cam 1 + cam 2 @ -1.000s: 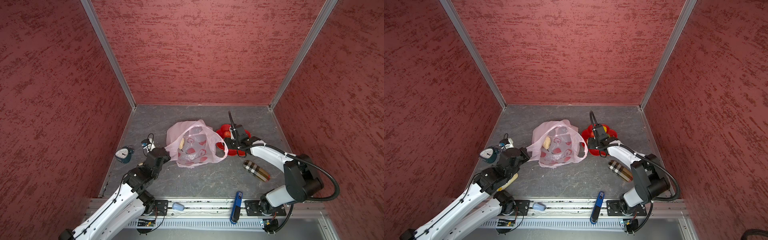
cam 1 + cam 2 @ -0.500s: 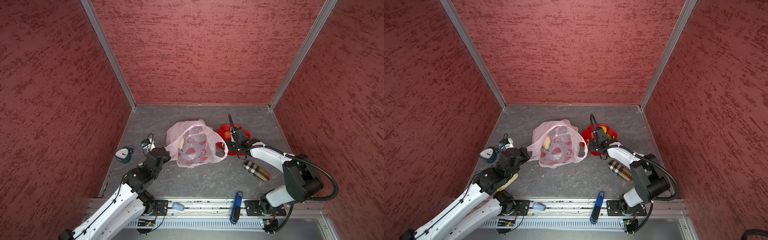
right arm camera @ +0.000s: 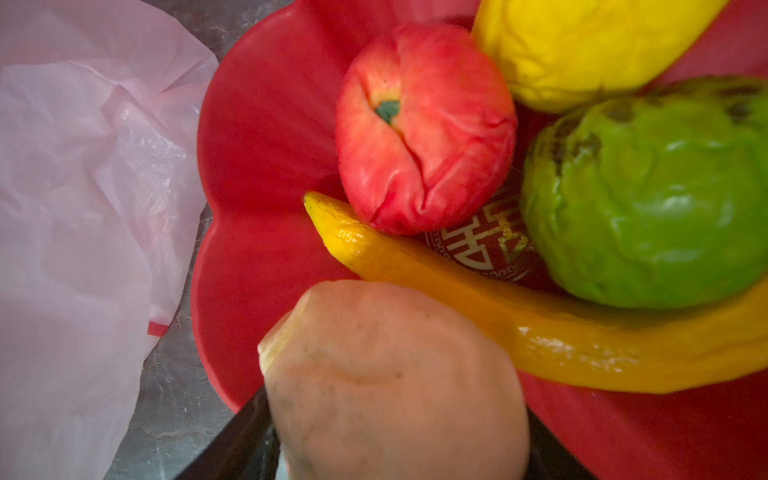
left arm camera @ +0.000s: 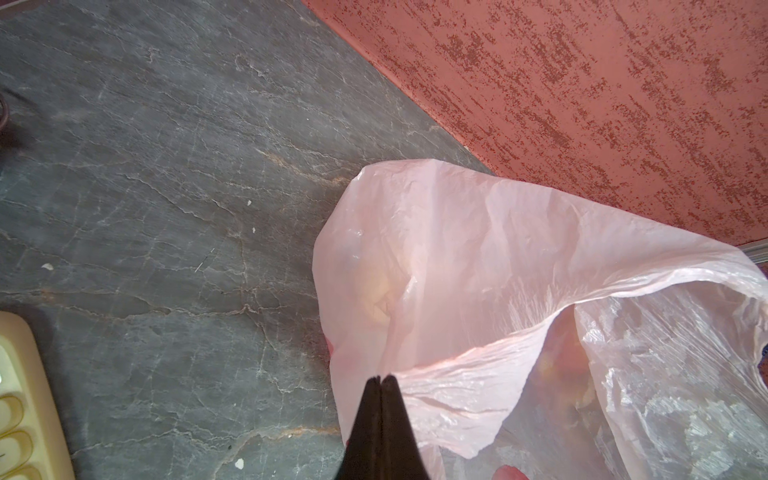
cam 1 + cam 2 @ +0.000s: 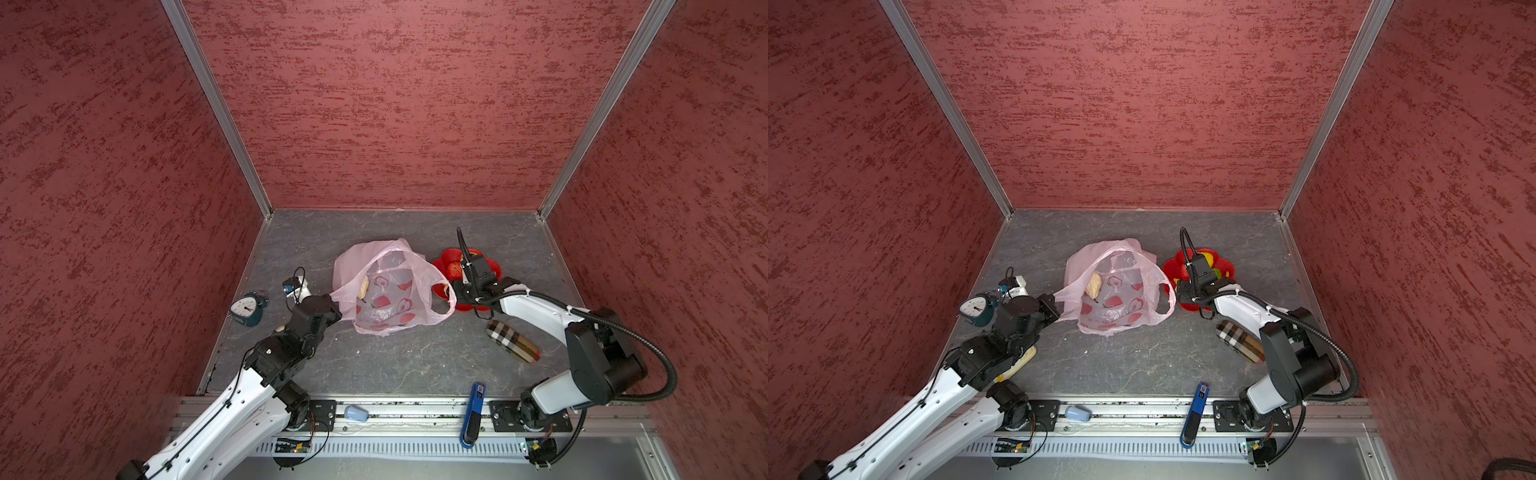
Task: Take the fake fruits out of the plastic bag
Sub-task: 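Lower the beige fruit onto the red plate and open the right gripper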
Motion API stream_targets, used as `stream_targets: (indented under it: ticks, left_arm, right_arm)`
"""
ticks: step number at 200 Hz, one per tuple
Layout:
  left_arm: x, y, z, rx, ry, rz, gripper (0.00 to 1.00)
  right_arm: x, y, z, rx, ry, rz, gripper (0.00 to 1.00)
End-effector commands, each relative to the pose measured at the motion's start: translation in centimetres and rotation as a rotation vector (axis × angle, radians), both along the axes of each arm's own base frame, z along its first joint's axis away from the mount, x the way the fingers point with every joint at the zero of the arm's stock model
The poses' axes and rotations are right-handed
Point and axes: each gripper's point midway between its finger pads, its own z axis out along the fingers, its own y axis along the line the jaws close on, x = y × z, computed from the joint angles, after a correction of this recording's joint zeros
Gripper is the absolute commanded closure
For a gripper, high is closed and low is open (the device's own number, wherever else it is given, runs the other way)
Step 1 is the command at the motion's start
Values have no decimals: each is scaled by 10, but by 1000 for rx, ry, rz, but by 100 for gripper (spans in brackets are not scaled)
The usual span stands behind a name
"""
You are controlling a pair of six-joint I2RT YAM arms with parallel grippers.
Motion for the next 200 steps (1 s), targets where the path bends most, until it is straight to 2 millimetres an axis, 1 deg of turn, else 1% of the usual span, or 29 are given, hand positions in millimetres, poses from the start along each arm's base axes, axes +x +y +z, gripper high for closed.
stream_targets:
  ticks: [1,63,93,150,200]
  left_arm:
    - [0,-1,2,-7,-15,-5,96]
    - [-1,-2,1,-12,-16,-8,96]
    - [-1,0,0,-11,-17,-5,96]
    - [-3,1,0,-16,-22,-6,96]
    - [-5,2,0,-15,-22,-2,96]
  right_arm:
    - [5,2,15,-3,-38,-5,29]
    - [4,-1,26,-16,-57,-7,25]
    - [4,-2,29,-24,-57,-6,22]
    - [3,-5,23,-43,-50,-11,21]
    - [3,-6,12,-53,-33,-12,21]
